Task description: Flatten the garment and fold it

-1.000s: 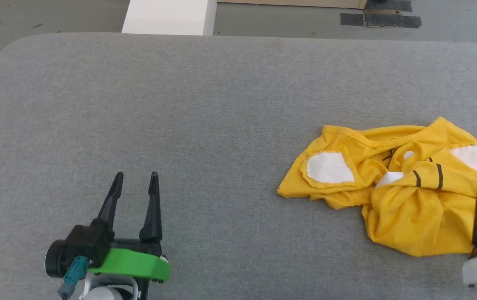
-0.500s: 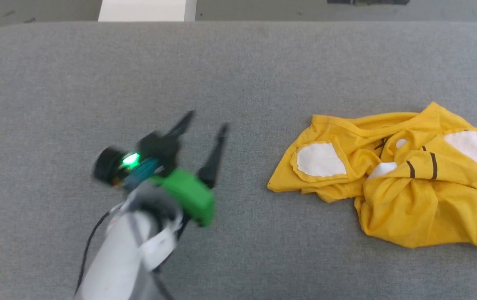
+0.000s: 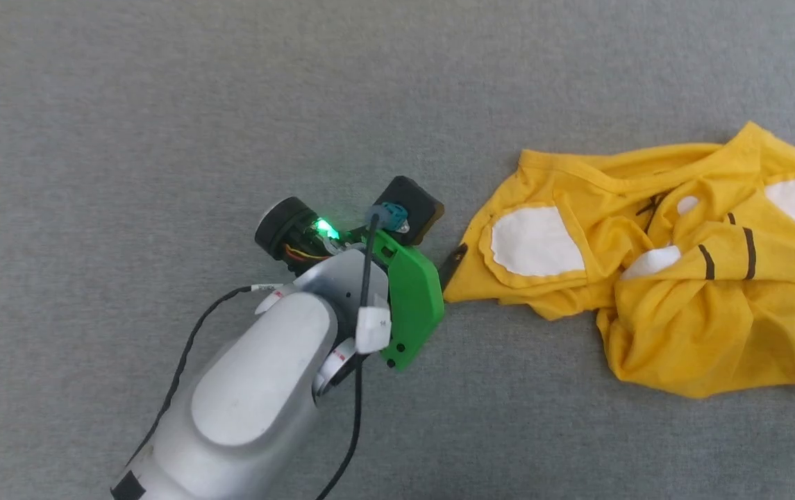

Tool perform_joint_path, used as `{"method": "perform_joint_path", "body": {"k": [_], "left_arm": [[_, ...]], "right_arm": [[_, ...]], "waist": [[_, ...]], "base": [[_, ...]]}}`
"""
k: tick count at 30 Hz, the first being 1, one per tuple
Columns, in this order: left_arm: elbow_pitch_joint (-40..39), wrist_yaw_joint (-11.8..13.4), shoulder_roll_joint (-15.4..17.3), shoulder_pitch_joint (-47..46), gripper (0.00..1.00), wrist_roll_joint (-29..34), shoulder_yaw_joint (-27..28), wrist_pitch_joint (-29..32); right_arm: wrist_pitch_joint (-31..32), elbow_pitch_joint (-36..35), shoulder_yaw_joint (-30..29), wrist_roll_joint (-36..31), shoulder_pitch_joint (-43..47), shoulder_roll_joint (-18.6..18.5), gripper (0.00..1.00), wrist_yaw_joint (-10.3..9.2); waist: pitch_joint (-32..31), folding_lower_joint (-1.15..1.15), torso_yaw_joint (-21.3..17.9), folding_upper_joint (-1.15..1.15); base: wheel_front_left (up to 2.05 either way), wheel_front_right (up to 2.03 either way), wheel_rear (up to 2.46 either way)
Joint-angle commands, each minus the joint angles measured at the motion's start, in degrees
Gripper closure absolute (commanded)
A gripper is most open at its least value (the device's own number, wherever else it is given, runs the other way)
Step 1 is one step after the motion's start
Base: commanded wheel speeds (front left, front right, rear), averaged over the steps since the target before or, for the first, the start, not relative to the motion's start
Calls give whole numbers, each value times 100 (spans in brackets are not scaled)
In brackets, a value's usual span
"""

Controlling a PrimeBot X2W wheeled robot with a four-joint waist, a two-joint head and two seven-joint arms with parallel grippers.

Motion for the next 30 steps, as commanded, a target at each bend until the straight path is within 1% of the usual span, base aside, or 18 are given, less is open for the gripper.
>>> {"method": "perform_joint_path", "body": {"k": [1,6,7,9,14,16,20,23,26,30], "left_arm": [[106,-37,58,-137,0,-62,-71,109],[394,-38,91,-174,0,-267,-302,438],[427,-38,98,-167,39,-314,-371,481],[432,-38,128,-144,100,-423,-557,505],[384,-38,176,-35,100,-751,-831,447],[387,-20,207,-8,100,-777,-787,323],[362,131,219,66,100,-808,-621,15],[200,365,262,127,100,-872,-338,-272],[-83,641,408,221,100,-958,12,-463],[-568,1033,809,387,100,-1102,584,-529]], "right_arm": [[-52,-24,1,42,-107,1,0,-9],[-112,69,11,97,-145,1,0,-9],[-126,107,12,109,-144,1,0,-9],[-155,181,21,138,-138,1,0,-9],[-207,330,9,163,-76,2,0,-9],[-219,356,7,171,-54,2,0,-9],[-215,371,2,178,-20,2,0,-9],[-185,362,-31,175,42,2,0,-9],[-139,335,-82,170,109,2,0,-9],[-81,284,-123,181,169,2,0,-9]], "waist": [[251,0,-187,0],[333,0,-317,0],[327,0,-337,0],[289,0,-375,0],[69,0,-372,0],[-34,0,-353,0],[-264,0,-295,0],[-433,0,-232,0],[-550,0,-158,0],[-630,0,-81,0]], "base": [[0,0,0],[0,0,0],[0,0,0],[0,0,0],[0,0,0],[0,0,0],[0,0,0],[0,0,0],[0,0,0],[0,0,0]]}}
